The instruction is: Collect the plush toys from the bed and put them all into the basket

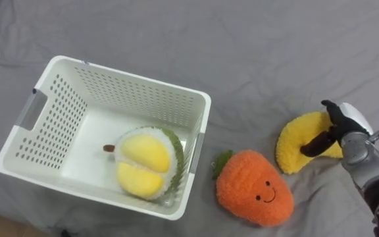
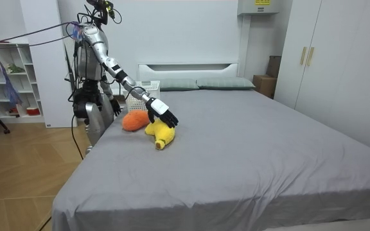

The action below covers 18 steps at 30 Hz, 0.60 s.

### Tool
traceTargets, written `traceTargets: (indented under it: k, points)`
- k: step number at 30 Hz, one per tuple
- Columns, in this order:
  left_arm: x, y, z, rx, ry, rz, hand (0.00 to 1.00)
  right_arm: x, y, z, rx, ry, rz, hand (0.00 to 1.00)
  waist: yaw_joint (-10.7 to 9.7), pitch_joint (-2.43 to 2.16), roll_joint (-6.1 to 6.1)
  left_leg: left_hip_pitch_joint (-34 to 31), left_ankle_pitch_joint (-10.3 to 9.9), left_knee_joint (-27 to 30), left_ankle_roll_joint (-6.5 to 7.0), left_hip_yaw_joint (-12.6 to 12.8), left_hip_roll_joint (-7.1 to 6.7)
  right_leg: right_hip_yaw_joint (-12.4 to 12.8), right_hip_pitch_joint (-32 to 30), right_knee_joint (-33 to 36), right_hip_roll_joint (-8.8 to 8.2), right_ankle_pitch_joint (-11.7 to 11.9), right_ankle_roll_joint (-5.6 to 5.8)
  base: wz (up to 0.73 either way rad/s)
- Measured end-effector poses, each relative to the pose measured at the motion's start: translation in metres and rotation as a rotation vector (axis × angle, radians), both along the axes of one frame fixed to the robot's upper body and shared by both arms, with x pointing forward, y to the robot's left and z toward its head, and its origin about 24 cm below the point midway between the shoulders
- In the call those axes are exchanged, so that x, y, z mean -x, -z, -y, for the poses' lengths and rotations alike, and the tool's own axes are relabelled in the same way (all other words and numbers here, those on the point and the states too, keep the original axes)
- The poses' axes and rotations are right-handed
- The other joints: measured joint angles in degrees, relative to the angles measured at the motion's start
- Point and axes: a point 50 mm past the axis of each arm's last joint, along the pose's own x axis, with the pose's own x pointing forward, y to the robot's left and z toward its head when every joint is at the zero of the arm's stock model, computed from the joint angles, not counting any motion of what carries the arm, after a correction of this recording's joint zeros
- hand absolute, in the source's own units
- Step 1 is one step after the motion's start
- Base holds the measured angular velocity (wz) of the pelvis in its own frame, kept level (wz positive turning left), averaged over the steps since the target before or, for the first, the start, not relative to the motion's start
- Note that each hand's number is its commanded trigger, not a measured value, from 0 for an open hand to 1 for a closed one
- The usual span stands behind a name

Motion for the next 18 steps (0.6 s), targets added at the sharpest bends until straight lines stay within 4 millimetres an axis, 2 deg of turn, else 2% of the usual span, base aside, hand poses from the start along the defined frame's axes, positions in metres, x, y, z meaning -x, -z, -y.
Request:
traceTargets:
  k: [1,2,3,4,9,18]
  points:
    - [0.000,0.000,0.000,0.005,-0.002,-0.002,0.00,0.000,0.000,0.001,0.011,-0.005,-0.010,0.35,0.06,0.00,0.00,-0.01,0.00,0.00,0.00,0.00,0.00,-0.03,-0.02,0.00,0.00,0.00,0.00,0.00]
    - [-0.001,0.000,0.001,0.008,0.004,-0.005,0.00,0.001,0.000,0.002,0.036,-0.022,-0.031,0.65,0.16,0.00,-0.01,-0.13,0.00,0.04,0.00,0.01,0.00,-0.04,-0.13,0.02,0.00,0.00,0.00,0.00]
    - [-0.002,0.000,0.002,0.008,0.007,-0.004,0.00,0.002,0.000,0.003,0.073,-0.044,-0.055,0.75,0.24,-0.01,-0.01,-0.33,0.00,0.13,0.00,0.04,0.00,-0.04,-0.33,0.05,-0.01,0.00,0.00,0.00]
    - [-0.003,0.000,0.002,0.009,0.008,-0.002,0.00,0.002,0.001,0.004,0.086,-0.051,-0.067,1.00,0.26,-0.01,-0.01,-0.37,0.00,0.13,0.00,0.05,0.00,-0.05,-0.38,0.05,-0.02,0.00,0.00,0.00]
    - [-0.004,-0.001,0.000,0.006,0.010,0.001,0.00,0.003,-0.001,0.008,0.208,-0.100,-0.098,1.00,0.91,-0.01,-0.01,-0.42,0.02,0.15,-0.03,-0.13,0.00,-0.23,-0.37,0.04,0.02,0.00,0.00,0.00]
    - [-0.012,-0.003,0.001,0.003,0.016,0.019,0.00,0.006,0.001,0.010,0.245,-0.105,-0.129,1.00,1.80,-0.01,-0.01,-0.56,0.04,0.15,-0.05,-0.74,-0.04,-1.37,-0.24,0.04,-0.05,0.00,0.00,0.02]
